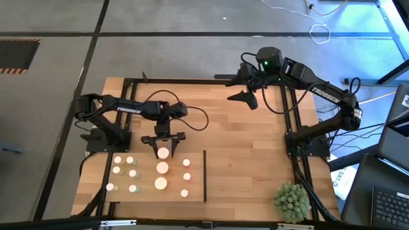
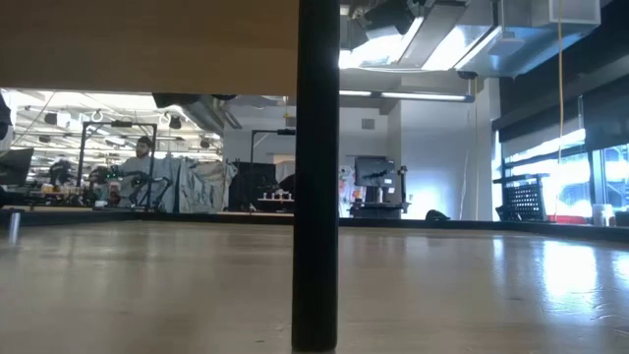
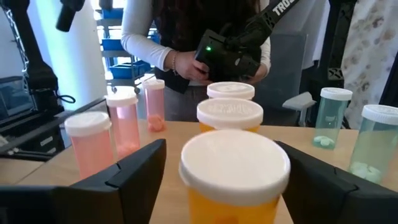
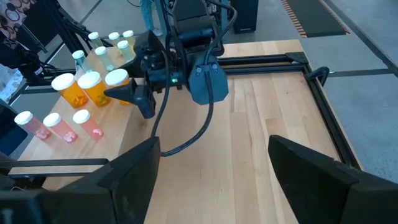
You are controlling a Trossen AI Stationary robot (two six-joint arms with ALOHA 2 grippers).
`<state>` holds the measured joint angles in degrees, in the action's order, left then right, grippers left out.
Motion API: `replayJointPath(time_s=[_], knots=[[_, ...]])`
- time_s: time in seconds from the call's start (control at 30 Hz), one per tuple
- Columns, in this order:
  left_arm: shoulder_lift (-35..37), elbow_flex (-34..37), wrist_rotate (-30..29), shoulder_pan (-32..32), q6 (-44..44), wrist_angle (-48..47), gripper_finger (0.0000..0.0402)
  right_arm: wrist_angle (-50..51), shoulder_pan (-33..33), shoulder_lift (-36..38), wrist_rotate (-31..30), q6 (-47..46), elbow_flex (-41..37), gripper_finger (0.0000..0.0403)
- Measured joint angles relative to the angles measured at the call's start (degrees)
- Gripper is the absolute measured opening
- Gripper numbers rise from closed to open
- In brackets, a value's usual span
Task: Pick and place medicine bottles onto shelf by color
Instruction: Put the orange pill bottle on the shelf aligned with the other orange pill bottle, then return to Home Position
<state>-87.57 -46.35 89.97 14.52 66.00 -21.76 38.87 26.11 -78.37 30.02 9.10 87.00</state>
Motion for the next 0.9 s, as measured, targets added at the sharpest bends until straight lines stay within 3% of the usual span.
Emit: replayJointPath(time_s=[0.27, 0.57, 0.9], knots=[[0.60, -0.47, -0.15, -0.65, -4.05, -0.48, 0.0312, 0.00, 0.00, 0.00, 0.02, 0.00, 0.00, 0.0302], [8.52, -0.52, 0.00, 1.98, -10.74, -0.14, 0.0321, 0.00, 0.01, 0.00, 0.00, 0.00, 0.00, 0.0302], [20.67, -0.52, 0.06, 12.73, -16.01, 1.17, 0.0321, 0.00, 0.00, 0.00, 0.00, -0.02, 0.00, 0.0302]])
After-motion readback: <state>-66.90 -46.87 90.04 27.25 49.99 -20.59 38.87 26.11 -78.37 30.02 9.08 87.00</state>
